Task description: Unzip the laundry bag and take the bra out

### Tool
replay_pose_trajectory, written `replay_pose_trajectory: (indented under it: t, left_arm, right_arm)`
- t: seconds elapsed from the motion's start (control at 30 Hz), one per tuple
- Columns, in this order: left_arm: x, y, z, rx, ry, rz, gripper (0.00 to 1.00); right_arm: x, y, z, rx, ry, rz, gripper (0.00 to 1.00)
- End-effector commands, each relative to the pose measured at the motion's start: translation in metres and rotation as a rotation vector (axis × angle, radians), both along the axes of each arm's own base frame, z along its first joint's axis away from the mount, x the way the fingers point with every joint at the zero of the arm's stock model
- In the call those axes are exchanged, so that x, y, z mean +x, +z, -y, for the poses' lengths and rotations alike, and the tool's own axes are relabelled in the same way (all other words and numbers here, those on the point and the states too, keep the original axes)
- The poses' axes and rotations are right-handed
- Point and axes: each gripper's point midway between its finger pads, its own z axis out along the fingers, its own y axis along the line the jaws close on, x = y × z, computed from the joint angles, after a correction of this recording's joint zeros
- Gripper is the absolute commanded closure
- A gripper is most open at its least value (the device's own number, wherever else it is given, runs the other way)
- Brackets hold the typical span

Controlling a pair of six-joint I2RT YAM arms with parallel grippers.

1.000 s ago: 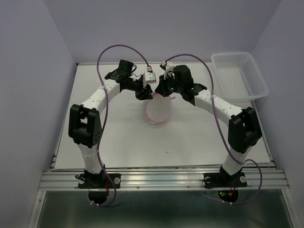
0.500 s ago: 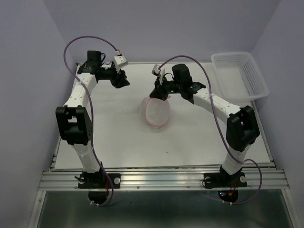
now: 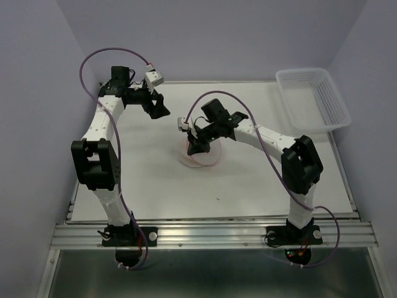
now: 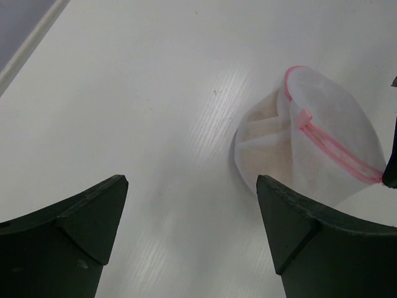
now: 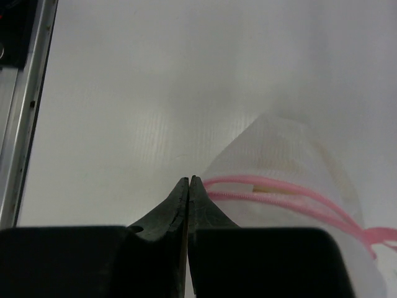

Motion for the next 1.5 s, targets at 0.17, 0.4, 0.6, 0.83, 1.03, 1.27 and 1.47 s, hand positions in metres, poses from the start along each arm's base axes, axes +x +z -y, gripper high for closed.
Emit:
replay_pose_trajectory:
  t: [0.17,0.4,0.6,0.83,1.03,1.27,1.47]
  left_arm:
    - [-0.017,0.007,0.04,-0.024,-0.11,-0.022,0.01]
    - [-0.033,0.006,0.091,-0.083,-0.143,-0.11,0.01]
    - [-0.033,0.018,0.112,-0.076,-0.165,-0.052,0.01]
    - [0.021,0.079,0.099,-0.251,0.232,-0.2,0.01]
    - [-0.026,0.045,0.104,-0.415,0.354,-0.579,0.01]
    - [-0.078,0.012,0.085,-0.375,0.592,-0.746,0.01]
    - [-0.112,-0.036,0.06,-0.22,0.805,-0.92,0.01]
  right_arm:
    - [-0.022,-0.002,0.04,-0.044,-0.129,-0.051,0.99]
    - [-0.016,-0.001,0.047,-0.064,-0.185,-0.024,0.99]
    - [-0.007,0.005,0.044,-0.039,-0.234,-0.007,0.99]
    - [-0.015,0.017,0.051,0.01,-0.227,0.053,0.99]
    - [-0.017,0.017,0.05,0.023,-0.22,0.053,0.99]
    - [-0.015,0.028,0.048,0.046,-0.217,0.075,0.99]
    - [-0.012,0.028,0.049,0.04,-0.233,0.079,0.99]
